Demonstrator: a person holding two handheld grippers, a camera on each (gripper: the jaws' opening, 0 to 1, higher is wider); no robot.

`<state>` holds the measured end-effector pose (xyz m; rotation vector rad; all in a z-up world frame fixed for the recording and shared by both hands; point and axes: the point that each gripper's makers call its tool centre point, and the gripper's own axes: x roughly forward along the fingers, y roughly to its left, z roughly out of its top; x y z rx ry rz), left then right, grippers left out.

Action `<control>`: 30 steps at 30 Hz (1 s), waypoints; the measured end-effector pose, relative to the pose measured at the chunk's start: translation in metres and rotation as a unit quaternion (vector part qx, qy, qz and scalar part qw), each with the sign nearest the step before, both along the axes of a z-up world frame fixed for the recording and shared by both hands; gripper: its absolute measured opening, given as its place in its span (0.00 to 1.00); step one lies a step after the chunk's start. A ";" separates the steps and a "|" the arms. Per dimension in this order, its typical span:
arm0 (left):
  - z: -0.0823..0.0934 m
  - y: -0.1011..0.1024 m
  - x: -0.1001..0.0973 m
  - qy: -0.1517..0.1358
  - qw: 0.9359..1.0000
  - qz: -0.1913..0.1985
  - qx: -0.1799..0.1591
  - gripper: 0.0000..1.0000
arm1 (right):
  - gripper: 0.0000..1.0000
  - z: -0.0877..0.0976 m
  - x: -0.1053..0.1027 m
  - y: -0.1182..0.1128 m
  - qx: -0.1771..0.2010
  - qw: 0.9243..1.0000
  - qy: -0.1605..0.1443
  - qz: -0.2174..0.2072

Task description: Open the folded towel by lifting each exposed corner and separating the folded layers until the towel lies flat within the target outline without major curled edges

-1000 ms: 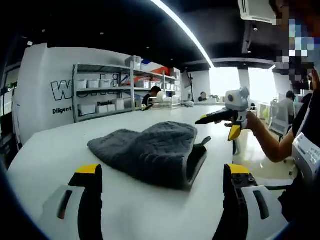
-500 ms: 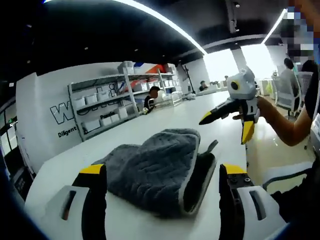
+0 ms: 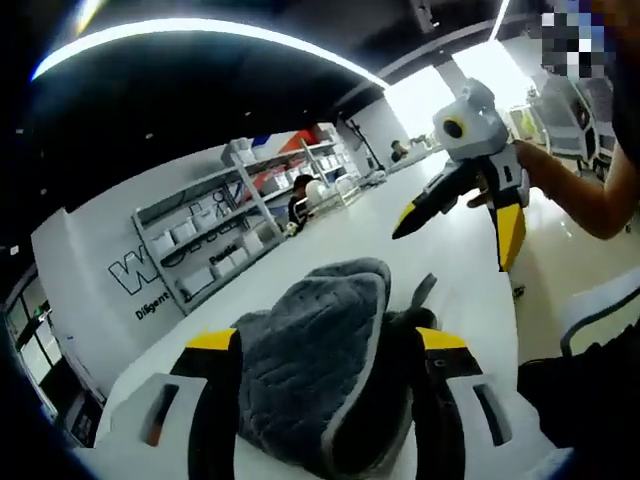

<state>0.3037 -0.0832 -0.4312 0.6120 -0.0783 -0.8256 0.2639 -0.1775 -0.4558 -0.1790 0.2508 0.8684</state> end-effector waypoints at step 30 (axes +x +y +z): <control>-0.006 -0.018 -0.001 0.034 0.998 -0.033 -0.033 0.02 | 0.99 -0.005 -0.002 -0.007 0.010 1.000 0.005 -0.002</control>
